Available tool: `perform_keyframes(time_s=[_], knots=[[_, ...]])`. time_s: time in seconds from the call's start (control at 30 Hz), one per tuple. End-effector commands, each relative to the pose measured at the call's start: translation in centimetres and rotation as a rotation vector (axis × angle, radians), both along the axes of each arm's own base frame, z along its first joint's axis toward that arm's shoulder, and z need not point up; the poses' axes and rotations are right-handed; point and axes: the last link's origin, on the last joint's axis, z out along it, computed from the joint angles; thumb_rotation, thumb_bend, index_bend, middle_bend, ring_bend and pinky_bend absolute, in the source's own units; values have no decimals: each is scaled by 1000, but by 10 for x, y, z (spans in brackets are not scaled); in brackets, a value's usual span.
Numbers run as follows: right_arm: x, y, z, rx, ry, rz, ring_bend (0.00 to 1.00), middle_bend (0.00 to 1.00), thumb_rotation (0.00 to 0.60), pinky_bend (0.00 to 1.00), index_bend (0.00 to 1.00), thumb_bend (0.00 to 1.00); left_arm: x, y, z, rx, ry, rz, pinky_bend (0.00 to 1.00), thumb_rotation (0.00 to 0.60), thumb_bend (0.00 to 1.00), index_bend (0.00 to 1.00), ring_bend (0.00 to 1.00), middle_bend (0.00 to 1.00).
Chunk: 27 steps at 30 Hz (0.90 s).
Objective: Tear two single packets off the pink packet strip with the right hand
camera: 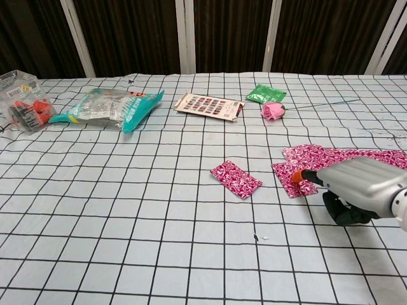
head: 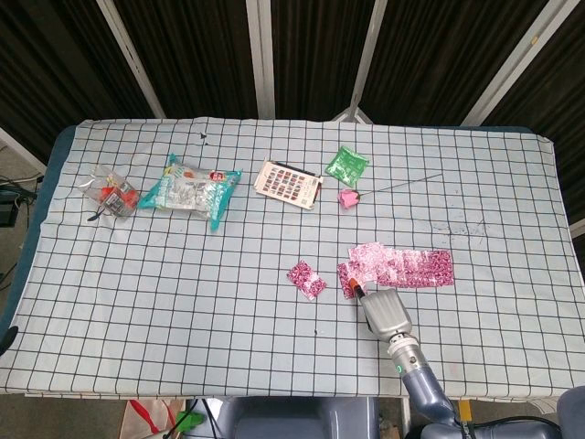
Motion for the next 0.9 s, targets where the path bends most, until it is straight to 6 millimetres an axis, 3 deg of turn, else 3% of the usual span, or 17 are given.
perform_keyframes(time_s=[0.03, 0.6, 0.9], knots=[[-2, 7, 1, 10, 7, 3, 849, 828, 600, 669, 148, 886, 0, 0, 0, 1, -1, 2, 119, 600, 379, 183, 0, 44], [-19, 62, 11, 82, 46, 33, 849, 828, 600, 669, 148, 885, 1, 0, -1, -5, 4, -2, 119, 600, 379, 183, 0, 44], [-20, 73, 20, 74, 27, 36, 849, 828, 600, 669, 148, 886, 1, -1, 0, 2, 3, -5, 119, 600, 378, 183, 0, 44]])
